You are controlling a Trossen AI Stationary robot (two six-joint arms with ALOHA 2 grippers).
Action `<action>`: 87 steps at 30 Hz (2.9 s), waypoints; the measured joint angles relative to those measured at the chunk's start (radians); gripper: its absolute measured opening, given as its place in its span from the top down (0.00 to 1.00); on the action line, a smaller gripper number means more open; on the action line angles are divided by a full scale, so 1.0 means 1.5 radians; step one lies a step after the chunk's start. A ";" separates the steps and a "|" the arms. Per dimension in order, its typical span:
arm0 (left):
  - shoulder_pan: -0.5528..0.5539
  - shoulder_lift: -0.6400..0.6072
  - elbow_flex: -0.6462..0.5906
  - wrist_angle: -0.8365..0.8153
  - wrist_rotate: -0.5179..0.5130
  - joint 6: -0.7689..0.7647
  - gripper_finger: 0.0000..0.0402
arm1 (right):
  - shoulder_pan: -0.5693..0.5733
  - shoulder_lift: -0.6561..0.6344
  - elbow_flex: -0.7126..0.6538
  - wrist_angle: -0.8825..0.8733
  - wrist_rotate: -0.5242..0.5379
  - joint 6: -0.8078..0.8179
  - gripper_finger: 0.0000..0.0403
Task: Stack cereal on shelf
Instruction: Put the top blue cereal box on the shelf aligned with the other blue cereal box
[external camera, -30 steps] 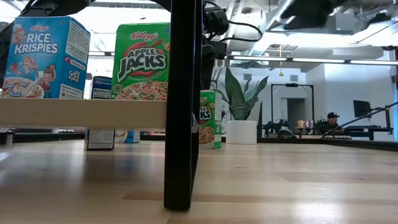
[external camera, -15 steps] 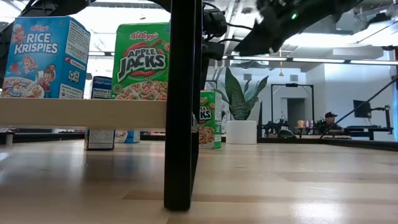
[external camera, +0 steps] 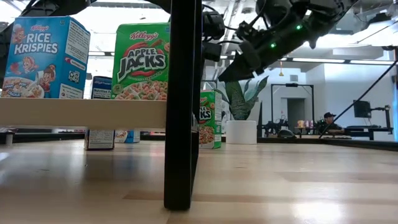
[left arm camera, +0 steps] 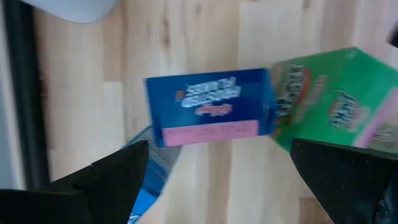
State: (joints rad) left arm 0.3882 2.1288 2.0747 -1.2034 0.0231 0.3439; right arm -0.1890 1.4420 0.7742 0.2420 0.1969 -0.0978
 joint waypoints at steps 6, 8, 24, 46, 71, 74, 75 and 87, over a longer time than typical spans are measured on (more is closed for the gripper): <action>0.002 -0.016 0.001 -0.005 0.039 -0.013 0.05 | 0.018 -0.055 0.000 0.006 -0.030 -0.032 0.21; 0.003 -0.024 0.001 -0.007 0.040 -0.015 0.05 | 0.023 -0.071 0.001 0.021 -0.031 -0.044 0.21; -0.041 -0.087 0.005 -0.007 0.245 -0.170 0.05 | 0.014 -0.104 0.000 0.023 -0.068 -0.020 0.21; -0.102 -0.089 0.004 0.060 0.268 -0.188 0.05 | -0.036 -0.270 0.000 -0.122 -0.059 0.020 0.21; -0.128 -0.087 0.004 0.229 0.100 -0.219 0.01 | 0.017 -0.260 0.000 -0.134 -0.203 0.084 0.21; -0.129 -0.087 0.004 0.236 0.076 -0.220 0.01 | 0.030 -0.260 0.000 -0.133 -0.202 0.083 0.21; -0.129 -0.087 0.004 0.237 0.076 -0.224 0.01 | 0.034 -0.260 0.000 -0.131 -0.201 0.083 0.21; -0.133 -0.087 0.003 0.255 0.085 -0.226 0.01 | 0.054 -0.261 0.000 -0.120 -0.225 0.075 0.21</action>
State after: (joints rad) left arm 0.1886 1.9976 2.0792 -0.8207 0.1504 0.0048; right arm -0.1078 1.0500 0.7738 0.0621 -0.1407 0.0148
